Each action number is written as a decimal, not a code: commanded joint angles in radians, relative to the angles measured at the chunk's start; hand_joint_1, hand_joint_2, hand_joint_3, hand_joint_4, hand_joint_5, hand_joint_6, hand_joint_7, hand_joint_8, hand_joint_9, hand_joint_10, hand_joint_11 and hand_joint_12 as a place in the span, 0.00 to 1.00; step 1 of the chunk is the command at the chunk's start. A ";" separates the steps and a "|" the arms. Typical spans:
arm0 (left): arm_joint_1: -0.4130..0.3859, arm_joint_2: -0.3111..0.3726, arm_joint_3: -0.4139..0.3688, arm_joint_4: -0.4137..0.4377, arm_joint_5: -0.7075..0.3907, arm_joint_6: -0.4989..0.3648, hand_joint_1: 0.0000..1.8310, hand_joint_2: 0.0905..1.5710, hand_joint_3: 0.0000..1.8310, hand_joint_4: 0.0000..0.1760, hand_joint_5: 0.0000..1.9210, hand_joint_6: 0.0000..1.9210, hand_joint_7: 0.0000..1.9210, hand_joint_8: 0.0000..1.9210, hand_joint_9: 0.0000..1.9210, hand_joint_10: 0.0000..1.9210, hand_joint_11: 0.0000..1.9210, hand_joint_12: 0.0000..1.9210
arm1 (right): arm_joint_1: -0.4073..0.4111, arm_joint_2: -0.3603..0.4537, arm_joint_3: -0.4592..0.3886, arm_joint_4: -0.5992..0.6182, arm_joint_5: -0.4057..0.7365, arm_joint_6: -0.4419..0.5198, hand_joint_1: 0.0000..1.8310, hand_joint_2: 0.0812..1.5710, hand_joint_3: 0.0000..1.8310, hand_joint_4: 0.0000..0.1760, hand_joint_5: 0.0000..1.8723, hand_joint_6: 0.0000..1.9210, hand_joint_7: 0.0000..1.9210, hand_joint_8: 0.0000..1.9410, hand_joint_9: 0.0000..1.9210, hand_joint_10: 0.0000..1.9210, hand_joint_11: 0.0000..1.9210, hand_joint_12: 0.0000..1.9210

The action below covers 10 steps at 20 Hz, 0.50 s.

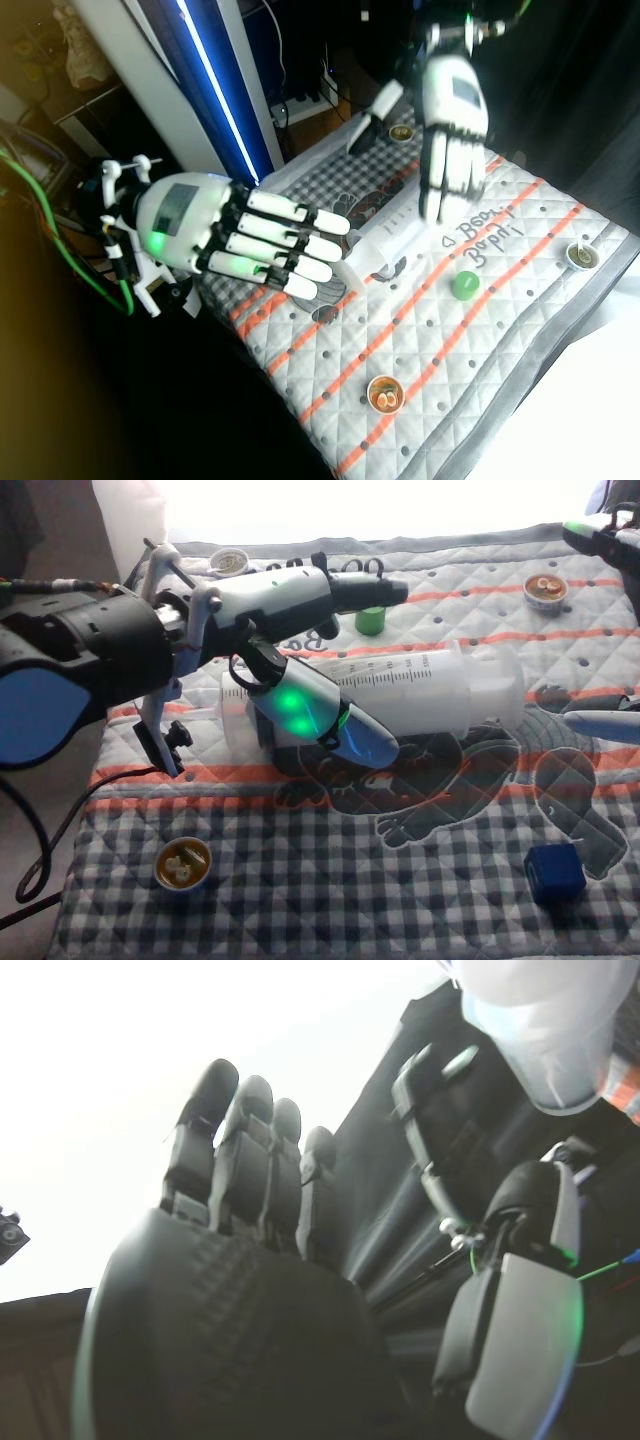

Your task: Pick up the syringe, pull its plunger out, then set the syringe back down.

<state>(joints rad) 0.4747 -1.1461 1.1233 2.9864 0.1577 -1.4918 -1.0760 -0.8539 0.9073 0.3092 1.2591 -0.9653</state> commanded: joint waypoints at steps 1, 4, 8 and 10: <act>-0.012 -0.013 0.008 0.026 0.075 -0.004 0.45 0.40 0.00 0.00 0.06 0.00 0.05 0.00 0.05 0.01 0.00 0.58 | 0.017 -0.002 0.006 -0.011 0.127 0.008 0.47 0.54 0.01 0.00 0.15 0.00 0.18 0.00 0.17 0.00 0.00 0.32; -0.017 -0.055 0.055 0.026 0.023 -0.004 0.44 0.39 0.00 0.00 0.08 0.01 0.08 0.01 0.09 0.02 0.00 0.63 | 0.017 -0.003 0.008 -0.011 0.129 0.015 0.48 0.56 0.01 0.00 0.15 0.00 0.17 0.00 0.15 0.00 0.00 0.27; -0.026 -0.137 0.149 0.026 -0.073 -0.003 0.47 0.44 0.00 0.00 0.09 0.00 0.08 0.00 0.06 0.01 0.00 0.57 | 0.017 -0.004 0.011 -0.012 0.134 0.023 0.48 0.58 0.01 0.00 0.15 0.00 0.17 0.00 0.14 0.00 0.00 0.21; -0.024 -0.159 0.172 0.026 -0.096 -0.003 0.48 0.46 0.00 0.00 0.14 0.00 0.12 0.01 0.09 0.01 0.00 0.62 | 0.017 -0.004 0.011 -0.012 0.137 0.026 0.48 0.59 0.01 0.00 0.15 0.00 0.17 0.00 0.14 0.00 0.00 0.23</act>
<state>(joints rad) 0.4633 -1.3045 1.2980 2.9932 -0.0196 -1.4895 -1.0756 -0.8566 0.9127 0.3054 1.2716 -0.9421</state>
